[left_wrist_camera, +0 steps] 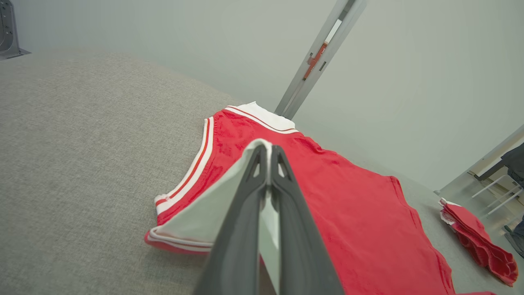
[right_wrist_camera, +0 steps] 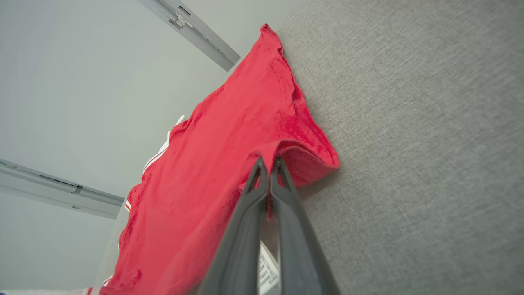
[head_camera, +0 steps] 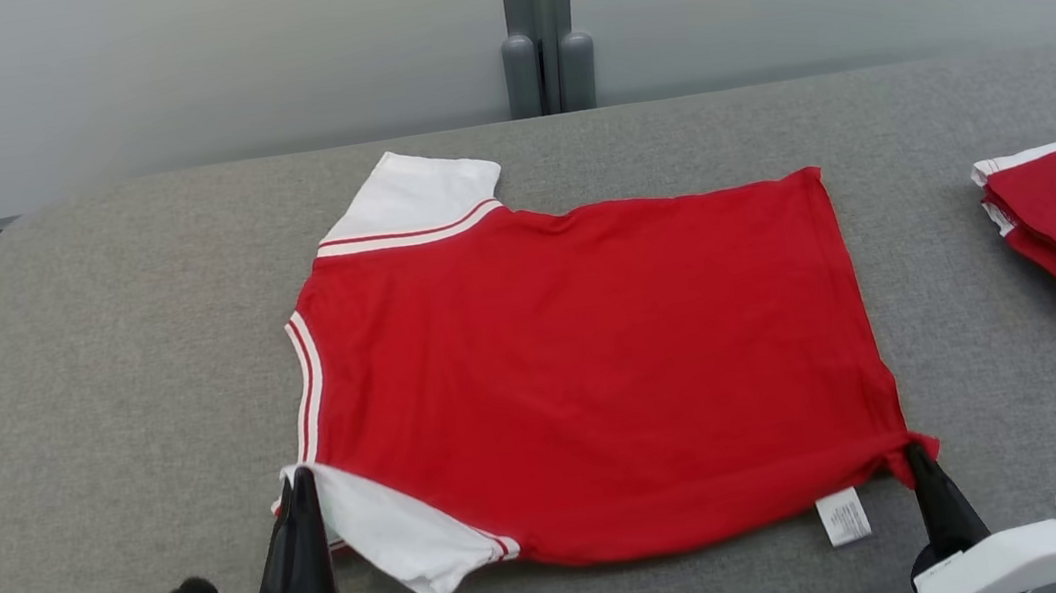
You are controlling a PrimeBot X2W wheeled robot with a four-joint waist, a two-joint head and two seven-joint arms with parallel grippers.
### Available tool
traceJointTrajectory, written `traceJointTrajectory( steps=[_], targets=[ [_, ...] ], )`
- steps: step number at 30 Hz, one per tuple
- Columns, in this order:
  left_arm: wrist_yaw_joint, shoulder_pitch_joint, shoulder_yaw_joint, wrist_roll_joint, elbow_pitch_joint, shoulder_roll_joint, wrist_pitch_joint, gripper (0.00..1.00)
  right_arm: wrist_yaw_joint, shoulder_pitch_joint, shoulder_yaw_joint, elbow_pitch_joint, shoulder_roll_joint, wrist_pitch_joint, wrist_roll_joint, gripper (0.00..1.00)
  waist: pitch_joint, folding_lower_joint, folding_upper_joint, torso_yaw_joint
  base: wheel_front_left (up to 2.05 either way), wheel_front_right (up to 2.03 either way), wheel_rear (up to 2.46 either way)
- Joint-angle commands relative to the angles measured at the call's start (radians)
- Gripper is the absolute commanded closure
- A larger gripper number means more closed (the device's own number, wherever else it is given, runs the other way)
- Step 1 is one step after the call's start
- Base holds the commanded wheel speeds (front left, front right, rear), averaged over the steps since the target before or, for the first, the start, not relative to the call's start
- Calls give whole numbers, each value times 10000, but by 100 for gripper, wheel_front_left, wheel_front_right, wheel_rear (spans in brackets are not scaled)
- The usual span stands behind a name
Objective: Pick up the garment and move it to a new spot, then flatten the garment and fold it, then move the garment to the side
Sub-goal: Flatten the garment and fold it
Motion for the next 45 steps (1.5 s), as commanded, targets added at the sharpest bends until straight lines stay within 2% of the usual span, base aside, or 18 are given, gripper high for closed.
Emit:
traceJointTrajectory(
  steps=[1,8,17,24,30,33,34,35,36,37,45],
  targets=[
    [-67,-510,-51,22,267,8,-81,100,-6,-248,-75,36,-6,-67,101,100,276,1,0,-253,0,0,0],
    [-458,-2816,-364,755,2304,196,-424,100,-6,-1538,-89,903,4,-292,110,100,806,1,0,-585,0,0,0],
    [-494,-4800,131,1163,4562,257,-716,100,-6,-2837,334,1924,55,-420,107,100,1323,1,0,-800,0,0,0],
    [-425,-5616,907,1572,5045,168,-720,100,-6,-3543,782,2302,58,-469,140,100,1708,1,0,-951,0,0,0],
    [-620,-6024,1073,1945,5658,93,-722,100,-6,-3950,1038,2576,-30,-521,159,100,1881,1,0,-1069,0,0,0],
    [-580,-6147,1258,2027,5879,67,-722,100,-6,-4161,1106,2789,-27,-554,168,100,1906,1,0,-1099,0,0,0],
    [-539,-6187,1346,2058,5916,55,-723,100,-6,-4252,1120,2836,-41,-593,145,50,1904,1,0,-1099,0,0,0],
    [-532,-6215,1426,2057,5902,50,-723,87,-5,-4326,1156,2828,-35,-610,141,0,1897,1,0,-1094,0,0,0],
    [-525,-6219,1520,2086,5843,38,-723,34,-5,-4369,1147,2836,-32,-659,199,0,1881,1,0,-1083,0,0,0],
    [-531,-6199,1599,2110,5767,25,-723,0,-5,-4395,1131,2809,-39,-705,217,0,1860,1,0,-1070,0,0,0],
    [-971,-5417,1605,1858,4617,-36,-722,0,-6,-3972,898,1863,-232,-1011,103,0,1498,1,0,-883,0,0,0]
  ],
)
